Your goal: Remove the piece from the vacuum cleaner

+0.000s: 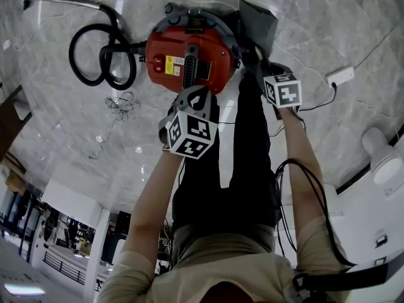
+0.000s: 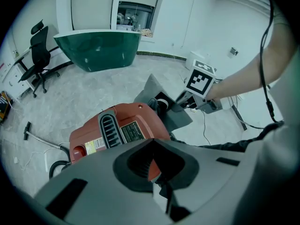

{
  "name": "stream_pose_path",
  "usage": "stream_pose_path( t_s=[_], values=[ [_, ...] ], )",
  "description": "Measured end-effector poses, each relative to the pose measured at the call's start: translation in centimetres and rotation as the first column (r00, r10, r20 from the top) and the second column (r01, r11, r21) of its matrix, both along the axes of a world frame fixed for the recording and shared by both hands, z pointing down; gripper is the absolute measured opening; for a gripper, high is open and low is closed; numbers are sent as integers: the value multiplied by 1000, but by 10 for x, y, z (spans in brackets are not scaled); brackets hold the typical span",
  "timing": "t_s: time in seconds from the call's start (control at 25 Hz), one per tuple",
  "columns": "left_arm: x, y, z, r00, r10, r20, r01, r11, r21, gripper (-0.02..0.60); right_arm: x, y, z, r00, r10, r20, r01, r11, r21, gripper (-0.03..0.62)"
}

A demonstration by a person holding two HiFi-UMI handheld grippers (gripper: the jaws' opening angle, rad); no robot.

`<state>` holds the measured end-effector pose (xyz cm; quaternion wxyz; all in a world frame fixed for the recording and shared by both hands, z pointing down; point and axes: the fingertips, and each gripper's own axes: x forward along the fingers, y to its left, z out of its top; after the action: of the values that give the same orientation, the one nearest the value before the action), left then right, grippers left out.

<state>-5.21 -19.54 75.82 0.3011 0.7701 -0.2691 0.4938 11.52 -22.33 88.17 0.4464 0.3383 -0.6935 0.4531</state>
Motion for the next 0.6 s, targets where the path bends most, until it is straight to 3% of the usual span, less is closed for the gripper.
stream_pose_path(
  t_s=[0.6],
  values=[
    [8, 7, 4, 1000, -20, -9, 20, 1000, -7, 3, 11, -7, 5, 998, -49, -40, 51, 998, 47, 21]
  ],
)
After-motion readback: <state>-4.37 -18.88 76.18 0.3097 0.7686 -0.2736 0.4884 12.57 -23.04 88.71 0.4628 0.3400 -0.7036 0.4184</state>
